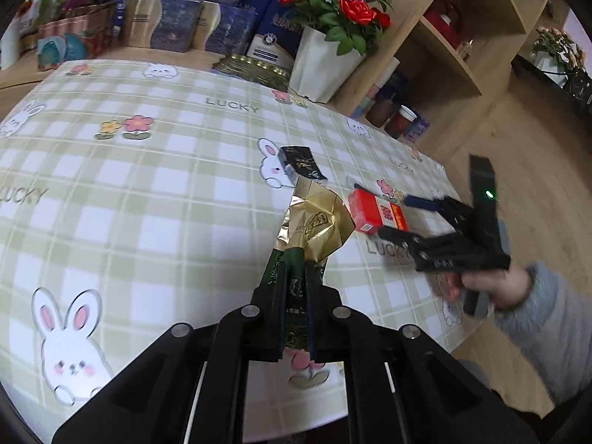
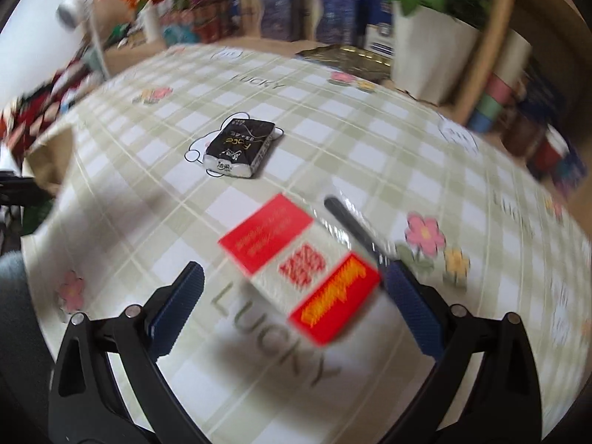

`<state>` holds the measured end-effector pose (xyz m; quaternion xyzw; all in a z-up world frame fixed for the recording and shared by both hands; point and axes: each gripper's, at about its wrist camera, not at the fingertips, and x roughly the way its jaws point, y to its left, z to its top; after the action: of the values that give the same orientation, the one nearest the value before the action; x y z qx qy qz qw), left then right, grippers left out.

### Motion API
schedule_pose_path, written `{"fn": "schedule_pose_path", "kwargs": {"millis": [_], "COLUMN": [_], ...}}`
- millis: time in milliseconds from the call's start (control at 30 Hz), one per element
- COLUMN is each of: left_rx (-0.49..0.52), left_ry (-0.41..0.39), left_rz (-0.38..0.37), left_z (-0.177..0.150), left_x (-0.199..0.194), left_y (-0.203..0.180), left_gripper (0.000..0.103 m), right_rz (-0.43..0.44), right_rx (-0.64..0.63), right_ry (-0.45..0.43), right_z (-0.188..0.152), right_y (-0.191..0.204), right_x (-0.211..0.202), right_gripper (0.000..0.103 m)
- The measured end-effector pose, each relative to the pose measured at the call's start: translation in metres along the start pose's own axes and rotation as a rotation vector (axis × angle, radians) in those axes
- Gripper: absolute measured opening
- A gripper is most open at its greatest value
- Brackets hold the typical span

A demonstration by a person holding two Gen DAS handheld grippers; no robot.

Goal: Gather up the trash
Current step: 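Grasp the red Double Happiness cigarette box with the right gripper while the left holds the wrapper, then carry the wrapper and cigarette box over the bin and open both grippers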

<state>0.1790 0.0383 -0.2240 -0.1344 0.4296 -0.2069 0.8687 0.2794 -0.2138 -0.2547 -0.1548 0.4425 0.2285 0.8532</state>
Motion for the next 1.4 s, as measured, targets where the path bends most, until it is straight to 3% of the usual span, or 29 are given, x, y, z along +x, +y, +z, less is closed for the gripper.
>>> {"fn": "schedule_pose_path", "kwargs": {"millis": [100,200,333,567,733,800,833,1000,1233,1400], "left_rx": [0.016,-0.014,-0.004,-0.031,-0.03,-0.037,-0.04,-0.04,-0.023,-0.006], "left_ry": [-0.008,-0.02,-0.028,-0.011,0.013,0.019,0.021,0.023,-0.004,-0.009], "left_rz": [0.026,0.002,-0.003,-0.043,-0.043,-0.039,-0.039,-0.038,-0.06,-0.067], "left_z": [-0.007,-0.012,-0.017,-0.025,-0.032,-0.034,-0.035,-0.037,-0.041,-0.05], "left_x": [-0.01,-0.019,-0.023,-0.017,-0.013,-0.012,-0.012,-0.016,-0.031,-0.044], "left_y": [0.002,0.006,0.003,-0.003,-0.006,-0.006,-0.005,-0.007,-0.019,-0.031], "left_gripper": [0.009,0.009,0.009,0.009,0.009,0.009,0.009,0.009,0.009,0.009], "right_rz": [0.05,0.072,0.094,0.159,0.128,0.125,0.124,0.093,0.147,0.16], "right_rx": [-0.073,-0.129,-0.094,0.022,-0.031,-0.013,0.004,0.09,0.236,0.309], "right_ry": [0.042,0.059,0.105,0.063,0.075,0.065,0.071,0.004,-0.174,-0.235], "right_z": [0.007,0.007,0.006,0.003,0.0,0.0,-0.001,-0.016,-0.047,-0.077], "right_y": [0.003,0.003,-0.005,-0.013,0.002,0.002,0.001,0.005,0.024,0.039], "right_x": [0.011,0.012,0.02,0.023,0.022,0.018,0.017,-0.004,-0.067,-0.104], "right_gripper": [0.097,0.097,0.097,0.096,0.079,0.06,0.06,0.058,0.058,0.058]}}
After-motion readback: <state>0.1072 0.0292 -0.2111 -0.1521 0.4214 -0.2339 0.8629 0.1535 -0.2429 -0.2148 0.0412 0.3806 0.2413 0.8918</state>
